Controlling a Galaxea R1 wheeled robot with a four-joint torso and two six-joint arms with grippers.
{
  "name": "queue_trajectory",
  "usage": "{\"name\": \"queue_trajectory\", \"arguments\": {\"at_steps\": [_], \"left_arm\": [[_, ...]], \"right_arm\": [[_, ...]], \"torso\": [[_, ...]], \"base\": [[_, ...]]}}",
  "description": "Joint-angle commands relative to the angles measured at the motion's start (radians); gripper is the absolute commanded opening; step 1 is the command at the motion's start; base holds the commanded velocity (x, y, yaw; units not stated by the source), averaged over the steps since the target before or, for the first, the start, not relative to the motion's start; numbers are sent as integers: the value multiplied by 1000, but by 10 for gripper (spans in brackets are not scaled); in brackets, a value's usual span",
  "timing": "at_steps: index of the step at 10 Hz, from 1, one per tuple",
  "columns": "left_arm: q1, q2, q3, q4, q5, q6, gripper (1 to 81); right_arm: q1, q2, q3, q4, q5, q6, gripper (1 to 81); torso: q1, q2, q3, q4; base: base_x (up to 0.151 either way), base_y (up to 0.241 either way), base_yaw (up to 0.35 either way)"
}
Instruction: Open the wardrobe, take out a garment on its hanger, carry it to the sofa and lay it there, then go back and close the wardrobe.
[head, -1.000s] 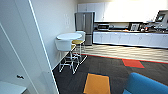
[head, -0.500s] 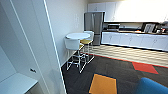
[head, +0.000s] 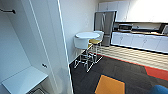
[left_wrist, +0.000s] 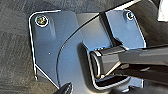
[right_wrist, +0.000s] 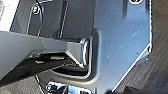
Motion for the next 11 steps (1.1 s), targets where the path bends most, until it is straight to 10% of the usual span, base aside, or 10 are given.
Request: {"name": "queue_trajectory", "arguments": {"at_steps": [1,11], "left_arm": [[-35,0,-1,16,50,0,811],[-33,-16,-1,16,73,-1,811]], "right_arm": [[20,5,0,-3,-49,0,811],[20,-97,-24,90,-34,8,811]], "torso": [[0,0,0,0],[0,0,0,0]], "base": [[0,0,250],[0,0,247]]}}
